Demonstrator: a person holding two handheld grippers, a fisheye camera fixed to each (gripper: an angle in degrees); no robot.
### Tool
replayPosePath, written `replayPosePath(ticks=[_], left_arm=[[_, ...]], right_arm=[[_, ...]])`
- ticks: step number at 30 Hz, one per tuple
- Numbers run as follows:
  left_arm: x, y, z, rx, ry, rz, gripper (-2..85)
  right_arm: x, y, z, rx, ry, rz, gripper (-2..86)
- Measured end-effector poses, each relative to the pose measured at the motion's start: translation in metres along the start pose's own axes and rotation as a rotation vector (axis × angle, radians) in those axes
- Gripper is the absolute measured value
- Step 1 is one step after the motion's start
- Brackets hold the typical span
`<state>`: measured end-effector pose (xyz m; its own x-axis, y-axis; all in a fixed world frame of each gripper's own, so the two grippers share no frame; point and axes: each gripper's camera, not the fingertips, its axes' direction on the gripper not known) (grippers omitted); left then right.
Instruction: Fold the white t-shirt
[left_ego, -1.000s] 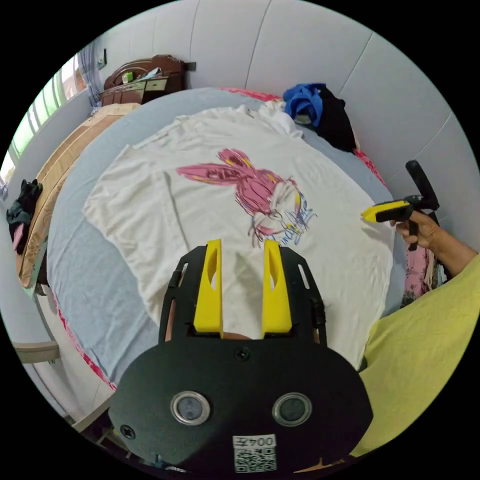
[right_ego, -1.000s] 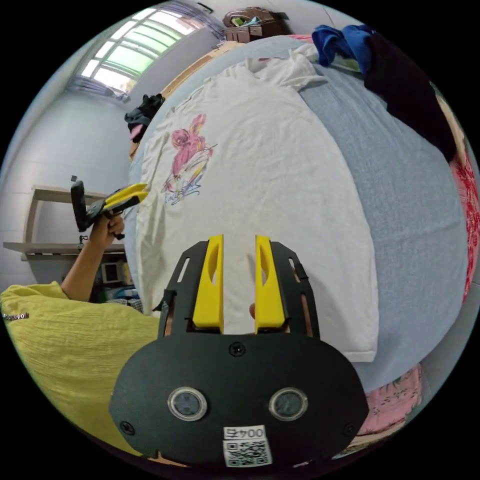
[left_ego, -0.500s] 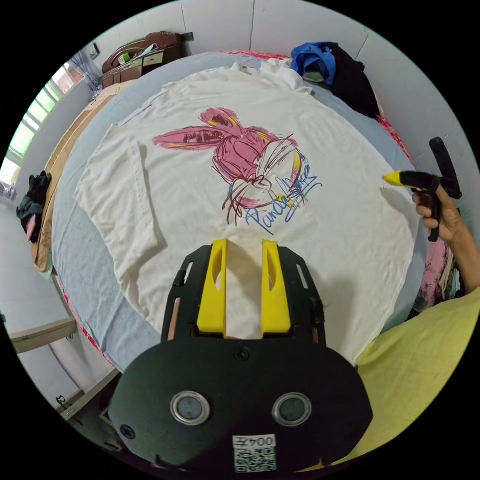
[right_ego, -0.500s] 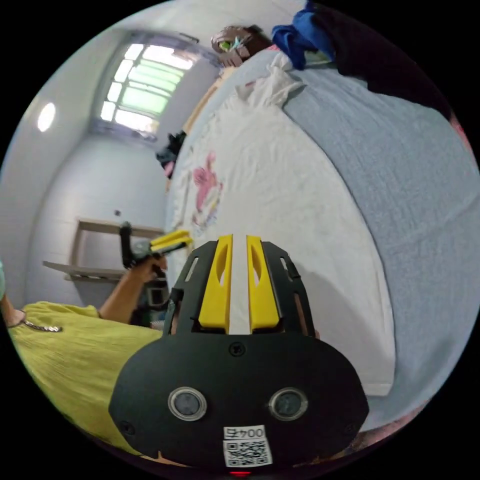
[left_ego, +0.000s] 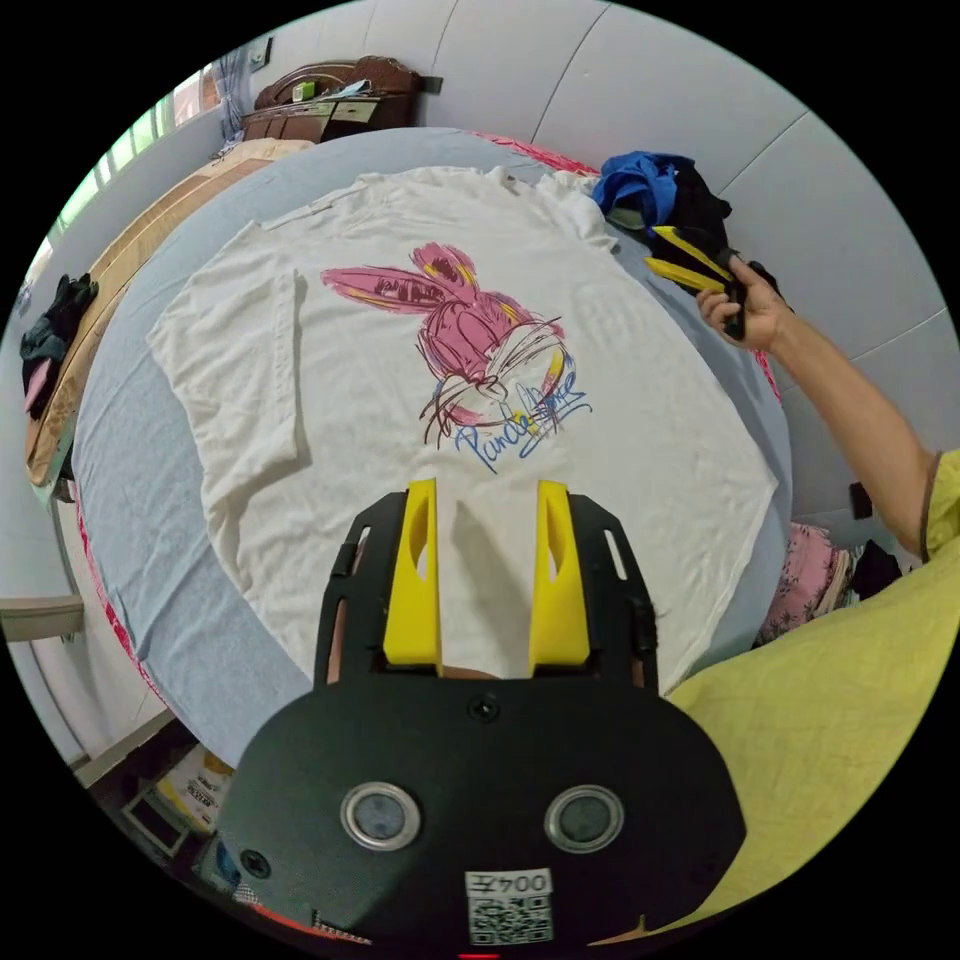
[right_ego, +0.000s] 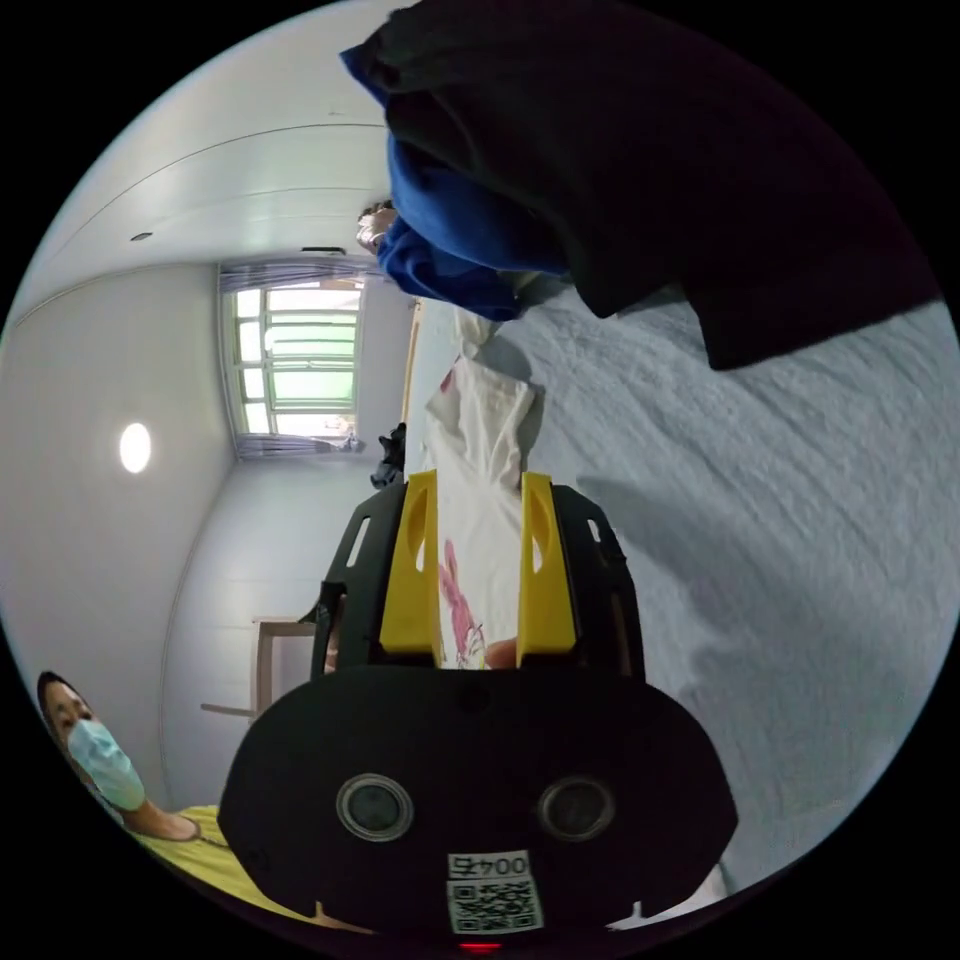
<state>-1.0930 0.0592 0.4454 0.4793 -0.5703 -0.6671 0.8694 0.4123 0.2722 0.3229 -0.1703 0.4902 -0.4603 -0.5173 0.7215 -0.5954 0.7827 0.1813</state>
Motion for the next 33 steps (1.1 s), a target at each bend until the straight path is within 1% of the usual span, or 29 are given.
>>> replayPosePath(ticks=[4,7,10,12,15,19,21,24,27,29,30,32,33], left_arm=[[-0.002,0.003,0.002,0.044,0.025,-0.015,12.8],[-0.003,-0.029,0.004,0.098,0.031,0.032,11.9],[0.005,-0.082,0.014,0.128,-0.030,0.137,11.5],[0.012,-0.123,0.037,0.084,-0.055,0.208,11.5],[0.022,-0.165,0.067,0.042,-0.042,0.259,11.7],[0.036,-0.201,0.100,-0.042,-0.074,0.320,12.0],[0.040,-0.214,0.122,-0.116,-0.089,0.339,11.9],[0.043,-0.219,0.134,-0.133,-0.121,0.365,11.6],[0.045,-0.223,0.143,-0.133,-0.125,0.371,11.8],[0.047,-0.224,0.148,-0.133,-0.124,0.379,12.3],[0.049,-0.225,0.151,-0.132,-0.129,0.388,12.6],[0.050,-0.226,0.156,-0.129,-0.131,0.399,13.1],[0.049,-0.227,0.158,-0.122,-0.119,0.402,13.4]], right_arm=[[0.005,-0.026,0.014,-0.006,0.038,0.052,13.1],[0.002,-0.035,0.021,0.001,0.052,0.063,12.3],[-0.003,-0.039,0.027,0.014,0.054,0.075,12.3],[-0.005,-0.040,0.032,0.024,0.049,0.085,12.2],[-0.011,-0.043,0.044,0.030,0.031,0.099,11.5],[-0.026,-0.037,0.061,0.061,0.080,0.088,4.7],[-0.036,-0.030,0.066,0.091,0.056,0.060,3.1],[-0.064,-0.018,0.081,0.100,0.053,-0.042,2.8],[-0.113,0.000,0.104,0.088,0.136,-0.238,2.6],[-0.162,0.023,0.133,0.049,0.239,-0.447,2.5],[-0.175,0.031,0.142,0.036,0.274,-0.509,2.5],[-0.220,0.069,0.187,-0.040,0.444,-0.757,2.5],[-0.228,0.079,0.198,-0.059,0.484,-0.810,2.6]])
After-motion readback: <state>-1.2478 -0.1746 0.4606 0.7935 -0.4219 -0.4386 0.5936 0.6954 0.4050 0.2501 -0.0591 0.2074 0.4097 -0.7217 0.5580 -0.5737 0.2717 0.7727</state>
